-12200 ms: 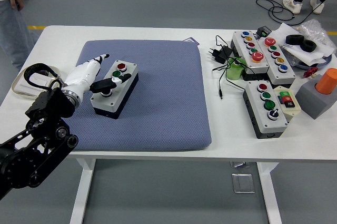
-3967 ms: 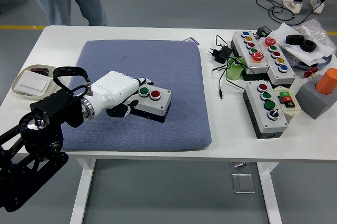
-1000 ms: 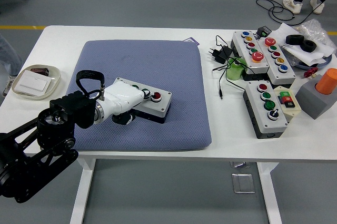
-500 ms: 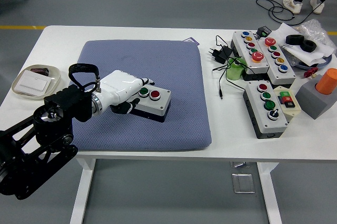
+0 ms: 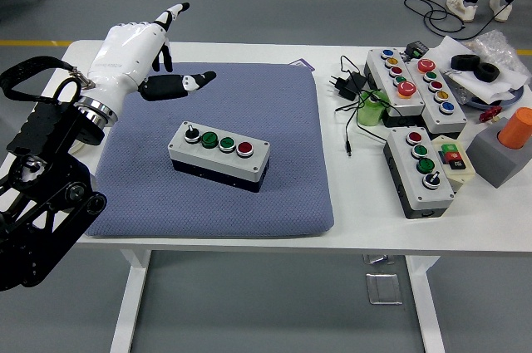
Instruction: Pick up the button,place it on the desk,press the button,press the button
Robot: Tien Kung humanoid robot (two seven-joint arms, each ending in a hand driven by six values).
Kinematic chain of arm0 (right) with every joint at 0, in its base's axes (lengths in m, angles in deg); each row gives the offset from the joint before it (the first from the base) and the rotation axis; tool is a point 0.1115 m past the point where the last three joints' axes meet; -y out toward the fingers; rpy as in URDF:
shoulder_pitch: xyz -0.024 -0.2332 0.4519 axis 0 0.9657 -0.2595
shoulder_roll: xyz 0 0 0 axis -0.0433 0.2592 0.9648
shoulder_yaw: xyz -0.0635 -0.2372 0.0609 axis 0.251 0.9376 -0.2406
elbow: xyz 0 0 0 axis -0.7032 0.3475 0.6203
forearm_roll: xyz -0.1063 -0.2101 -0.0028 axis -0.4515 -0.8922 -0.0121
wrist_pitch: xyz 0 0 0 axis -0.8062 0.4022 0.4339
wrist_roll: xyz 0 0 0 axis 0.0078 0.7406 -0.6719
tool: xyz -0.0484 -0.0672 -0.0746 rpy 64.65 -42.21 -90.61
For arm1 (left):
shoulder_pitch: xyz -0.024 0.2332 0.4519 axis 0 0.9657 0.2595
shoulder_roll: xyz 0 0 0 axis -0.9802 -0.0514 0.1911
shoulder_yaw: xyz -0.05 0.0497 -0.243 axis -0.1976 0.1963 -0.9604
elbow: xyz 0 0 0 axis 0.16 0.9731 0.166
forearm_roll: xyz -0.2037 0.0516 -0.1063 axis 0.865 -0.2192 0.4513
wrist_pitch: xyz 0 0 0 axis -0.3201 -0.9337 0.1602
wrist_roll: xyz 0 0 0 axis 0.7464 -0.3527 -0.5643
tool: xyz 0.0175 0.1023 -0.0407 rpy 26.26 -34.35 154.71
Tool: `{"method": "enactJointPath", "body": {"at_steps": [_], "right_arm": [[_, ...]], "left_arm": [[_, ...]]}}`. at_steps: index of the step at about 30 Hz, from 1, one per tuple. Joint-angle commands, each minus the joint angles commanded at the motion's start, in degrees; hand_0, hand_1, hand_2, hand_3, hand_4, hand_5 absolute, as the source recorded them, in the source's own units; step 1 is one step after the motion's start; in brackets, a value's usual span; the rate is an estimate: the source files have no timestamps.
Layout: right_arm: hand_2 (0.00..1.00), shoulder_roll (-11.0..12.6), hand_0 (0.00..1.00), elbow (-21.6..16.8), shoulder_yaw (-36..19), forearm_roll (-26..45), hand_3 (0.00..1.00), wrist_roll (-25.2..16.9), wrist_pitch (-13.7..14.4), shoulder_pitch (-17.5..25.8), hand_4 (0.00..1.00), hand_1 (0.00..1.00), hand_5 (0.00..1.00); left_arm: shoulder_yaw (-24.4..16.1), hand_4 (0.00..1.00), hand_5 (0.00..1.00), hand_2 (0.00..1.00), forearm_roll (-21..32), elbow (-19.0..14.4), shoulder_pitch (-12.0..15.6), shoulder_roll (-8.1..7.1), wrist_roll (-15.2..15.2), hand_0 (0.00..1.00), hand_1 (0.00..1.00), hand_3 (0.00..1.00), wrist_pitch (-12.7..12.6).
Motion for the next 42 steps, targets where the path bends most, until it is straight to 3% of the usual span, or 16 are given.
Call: {"method": "enactJointPath", "body": {"at_steps": [1,2,5,7,8,11,17,19,21,25,29,33,42], "right_arm": [[0.528,0.0,0.631,0.0,-0.1,-0.1,0.584,0.0,0.0,0.0,0.272,0.467,0.007],[0.528,0.0,0.631,0.0,0.0,-0.1,0.584,0.0,0.0,0.0,0.272,0.467,0.007],[0.528,0.0,0.631,0.0,0.0,-0.2,0.584,0.1,-0.1,0.0,0.272,0.467,0.007],[0.528,-0.1,0.631,0.0,0.1,-0.1,0.584,0.1,-0.1,-0.1,0.272,0.467,0.007],[0.528,-0.1,0.631,0.0,0.2,0.1,0.583,0.0,-0.1,-0.1,0.272,0.469,0.008],[0.528,-0.1,0.631,0.0,0.2,0.1,0.583,0.0,-0.1,-0.1,0.272,0.469,0.008],[0.53,-0.1,0.631,0.0,0.2,0.2,0.584,-0.1,-0.1,-0.2,0.272,0.469,0.008],[0.53,-0.1,0.631,0.0,0.1,0.1,0.584,0.0,-0.2,-0.2,0.272,0.469,0.008],[0.531,-0.1,0.631,0.0,0.0,-0.1,0.584,0.1,-0.2,-0.2,0.272,0.472,0.007],[0.531,0.0,0.631,0.0,-0.1,-0.1,0.584,0.1,-0.2,-0.1,0.272,0.472,0.007],[0.531,-0.1,0.631,0.0,0.1,0.3,0.584,0.0,-0.2,0.1,0.272,0.471,0.007],[0.531,-0.2,0.631,0.0,-0.1,0.3,0.584,0.0,-0.1,0.1,0.271,0.473,0.007],[0.531,-0.3,0.631,0.0,0.0,0.5,0.584,0.0,-0.1,0.4,0.271,0.474,0.008]], "left_arm": [[0.0,0.895,0.998,0.945,2.2,0.8,0.1,0.04,1.8,0.714,0.848,0.998,-2.2],[0.1,0.834,0.998,0.998,5.2,2.1,0.3,0.14,4.3,0.82,0.919,0.998,-5.2],[0.4,0.834,0.998,0.998,12.3,4.1,0.7,0.37,9.5,0.82,0.919,0.998,-11.8],[0.4,0.834,0.998,0.998,16.8,4.7,1.0,0.45,11.8,0.82,0.919,0.998,-13.6],[0.3,0.792,0.998,0.997,19.4,5.1,1.2,0.45,13.1,0.828,0.921,0.998,-14.0],[0.0,0.792,0.998,0.997,26.8,5.8,2.0,0.27,16.2,0.828,0.921,0.998,-14.1],[-0.9,0.752,0.998,0.986,41.3,7.3,3.7,-0.51,18.2,0.842,0.924,0.985,-11.7],[-1.3,0.752,0.998,0.986,45.8,7.7,4.3,-0.77,18.1,0.842,0.924,0.985,-10.5],[-1.7,0.733,0.998,0.979,50.6,8.0,4.8,-1.16,16.1,0.839,0.921,0.96,-9.6],[-2.5,0.733,0.998,0.979,60.2,9.6,5.5,-2.12,12.5,0.839,0.921,0.96,-4.2],[-3.6,0.727,0.998,0.971,68.9,10.0,6.0,-2.22,11.2,0.831,0.916,0.948,0.3],[-3.9,0.719,0.998,0.96,69.3,9.7,6.2,-2.22,11.0,0.824,0.908,0.934,3.5],[-4.6,0.713,0.998,0.956,68.4,9.4,7.3,-2.33,10.7,0.816,0.905,0.938,5.7]]}}
